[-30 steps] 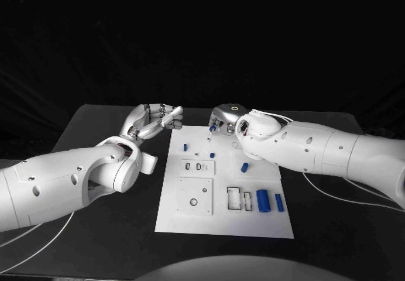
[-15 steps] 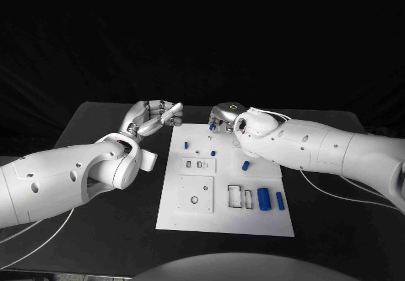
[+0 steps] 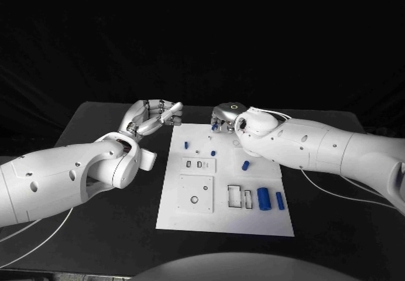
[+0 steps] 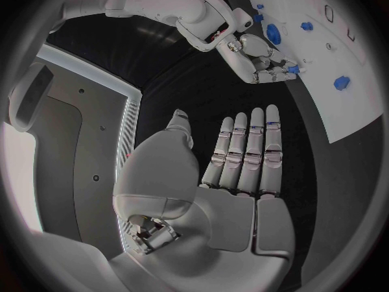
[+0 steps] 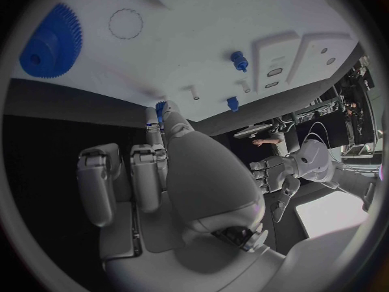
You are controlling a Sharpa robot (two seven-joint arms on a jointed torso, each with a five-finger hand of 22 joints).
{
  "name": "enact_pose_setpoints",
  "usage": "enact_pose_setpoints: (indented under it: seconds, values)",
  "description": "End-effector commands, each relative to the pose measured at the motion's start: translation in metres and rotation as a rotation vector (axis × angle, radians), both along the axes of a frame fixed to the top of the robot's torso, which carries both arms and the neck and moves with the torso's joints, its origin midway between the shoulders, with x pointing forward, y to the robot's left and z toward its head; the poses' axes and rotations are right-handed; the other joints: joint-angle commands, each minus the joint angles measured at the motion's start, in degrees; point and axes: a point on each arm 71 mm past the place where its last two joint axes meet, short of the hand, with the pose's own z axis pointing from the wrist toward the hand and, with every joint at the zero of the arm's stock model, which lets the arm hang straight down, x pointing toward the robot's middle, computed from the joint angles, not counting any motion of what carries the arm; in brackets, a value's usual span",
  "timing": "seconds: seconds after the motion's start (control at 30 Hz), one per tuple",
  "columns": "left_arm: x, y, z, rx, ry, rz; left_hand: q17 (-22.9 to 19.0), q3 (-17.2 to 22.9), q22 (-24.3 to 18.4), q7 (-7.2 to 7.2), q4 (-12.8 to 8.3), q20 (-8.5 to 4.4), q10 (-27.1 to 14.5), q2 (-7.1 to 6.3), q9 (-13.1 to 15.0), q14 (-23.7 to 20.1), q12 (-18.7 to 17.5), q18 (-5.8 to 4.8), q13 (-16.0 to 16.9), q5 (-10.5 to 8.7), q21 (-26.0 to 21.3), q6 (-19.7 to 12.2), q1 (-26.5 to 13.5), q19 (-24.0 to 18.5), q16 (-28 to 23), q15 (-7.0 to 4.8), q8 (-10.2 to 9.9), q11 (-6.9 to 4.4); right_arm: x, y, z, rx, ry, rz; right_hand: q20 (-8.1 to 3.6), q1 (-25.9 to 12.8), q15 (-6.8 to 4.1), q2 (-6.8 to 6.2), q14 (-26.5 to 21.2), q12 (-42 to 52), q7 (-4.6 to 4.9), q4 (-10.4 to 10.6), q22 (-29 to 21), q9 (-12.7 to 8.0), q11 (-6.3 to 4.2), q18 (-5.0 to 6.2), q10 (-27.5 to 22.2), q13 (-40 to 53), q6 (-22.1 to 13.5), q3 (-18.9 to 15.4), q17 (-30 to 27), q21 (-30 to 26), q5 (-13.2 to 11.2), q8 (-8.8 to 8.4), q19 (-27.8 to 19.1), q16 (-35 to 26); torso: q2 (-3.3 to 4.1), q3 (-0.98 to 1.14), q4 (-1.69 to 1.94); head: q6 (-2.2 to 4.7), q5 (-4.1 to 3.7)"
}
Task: Assemble the parts on the task board
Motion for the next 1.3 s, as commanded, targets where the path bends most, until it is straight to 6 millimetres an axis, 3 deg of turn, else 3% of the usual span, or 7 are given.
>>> enact_pose_setpoints:
  seconds: [0.03,0.67,0.83,1.03,1.3]
  values:
    - [-0.0003,-0.0020,0.0019,-0.001,-0.012,-0.007,0.1,-0.3,-0.1,0.10,0.0,0.01,0.5,0.53,0.1,-0.5,-0.3,0.63,0.1,0.16,-0.3,0.5,0.2,-0.4,-0.3,-0.07,-0.3,0.07,-0.0007,0.0011,-0.0035,-0.036,0.018,0.005,-0.24,-0.1,-0.05,-0.59,6.0,-0.3,-0.20,0.1,15.1,0.1,-0.04,-0.38,-0.3,0.0,-0.2,0.4,15.1,0.3,0.4,-0.09,6.0,0.2,-0.03,0.01,0.04,-0.02,-0.14]
    - [-0.0003,-0.0025,0.0022,0.000,-0.014,-0.004,0.1,-0.4,-0.1,0.10,0.0,0.02,0.5,0.55,0.1,-0.5,-0.3,0.63,0.1,0.16,-0.3,0.5,0.2,-0.4,-0.3,-0.07,-0.4,0.06,0.0000,0.0058,-0.0051,-0.038,0.025,0.009,-0.27,-0.4,-0.12,-0.81,6.0,-0.3,-0.30,0.4,15.1,0.0,-0.11,-0.38,-0.8,0.0,-0.4,0.5,15.1,0.3,0.4,-0.28,6.0,0.2,-0.05,-0.06,0.05,-0.08,0.02]
    - [-0.0002,-0.0025,0.0032,0.001,-0.015,-0.004,0.1,-0.4,-0.1,0.10,0.0,0.02,0.5,0.55,0.1,-0.5,-0.3,0.63,0.1,0.16,-0.3,0.5,0.2,-0.4,-0.3,-0.07,-0.4,0.06,-0.0003,0.0052,-0.0068,-0.041,0.034,0.005,-0.36,-0.8,-0.23,-1.37,6.0,-0.4,-0.48,0.9,15.1,-0.1,-0.18,-0.38,-1.8,0.0,-1.2,0.5,15.1,0.3,0.4,-0.57,6.0,0.2,0.00,-0.06,0.04,-0.07,0.18]
    - [0.0002,-0.0027,0.0033,0.002,-0.015,-0.003,0.1,-0.4,-0.1,0.10,0.0,0.02,0.5,0.55,0.1,-0.5,-0.3,0.63,0.1,0.16,-0.3,0.5,0.2,-0.4,-0.3,-0.07,-0.4,0.06,-0.0008,0.0052,-0.0081,-0.048,0.045,0.000,-0.42,-2.0,-0.10,-3.11,6.0,-0.4,-0.70,2.0,15.1,-0.5,0.27,-0.38,-6.5,0.0,-5.5,0.0,15.1,0.3,0.3,-0.78,6.0,0.2,-0.06,-0.06,0.03,-0.11,0.18]
    - [0.0004,-0.0034,0.0034,0.002,-0.014,-0.004,0.1,-0.4,-0.1,0.10,0.0,0.02,0.5,0.55,0.1,-0.5,-0.3,0.63,0.1,0.16,-0.3,0.5,0.2,-0.4,-0.3,-0.07,-0.4,0.06,-0.0021,0.0032,-0.0082,-0.035,0.048,-0.009,0.25,-4.8,0.65,-5.42,6.0,-0.4,-0.02,2.5,15.1,-0.6,1.76,-0.38,-13.7,0.1,-14.6,-1.5,15.1,0.3,0.3,-0.78,6.0,0.2,-0.07,-0.05,0.03,-0.18,0.17]
